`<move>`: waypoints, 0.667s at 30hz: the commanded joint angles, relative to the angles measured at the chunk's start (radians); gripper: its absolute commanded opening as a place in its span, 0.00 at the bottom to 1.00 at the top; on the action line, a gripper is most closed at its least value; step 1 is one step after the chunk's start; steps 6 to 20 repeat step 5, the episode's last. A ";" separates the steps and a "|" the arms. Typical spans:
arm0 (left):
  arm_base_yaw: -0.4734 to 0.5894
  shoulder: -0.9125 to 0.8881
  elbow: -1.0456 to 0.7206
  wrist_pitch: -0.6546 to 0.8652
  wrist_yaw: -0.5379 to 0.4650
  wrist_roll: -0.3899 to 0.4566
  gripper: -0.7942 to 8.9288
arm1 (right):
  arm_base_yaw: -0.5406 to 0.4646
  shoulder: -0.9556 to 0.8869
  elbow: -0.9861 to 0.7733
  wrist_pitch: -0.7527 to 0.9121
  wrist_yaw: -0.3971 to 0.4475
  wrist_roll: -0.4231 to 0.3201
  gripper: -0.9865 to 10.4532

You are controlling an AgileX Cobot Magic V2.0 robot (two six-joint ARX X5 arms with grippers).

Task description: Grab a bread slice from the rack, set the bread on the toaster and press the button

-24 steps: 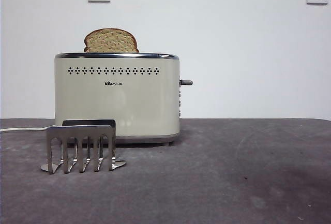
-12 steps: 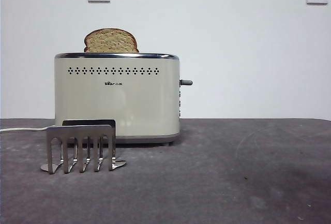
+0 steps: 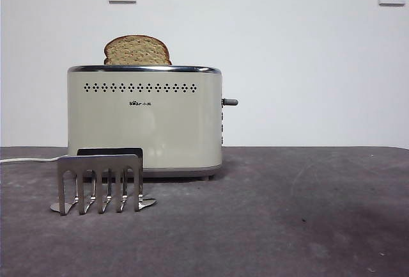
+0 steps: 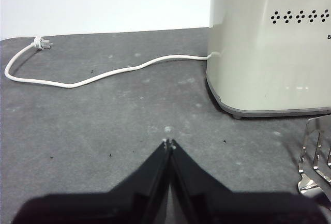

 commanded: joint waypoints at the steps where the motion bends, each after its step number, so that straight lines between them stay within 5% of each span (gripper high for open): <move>1: 0.003 -0.003 -0.014 0.002 -0.002 -0.010 0.08 | 0.001 0.001 -0.014 0.002 0.004 0.009 0.09; 20: 0.003 -0.003 -0.014 0.002 -0.002 -0.010 0.08 | 0.001 0.001 -0.014 0.002 0.004 0.009 0.09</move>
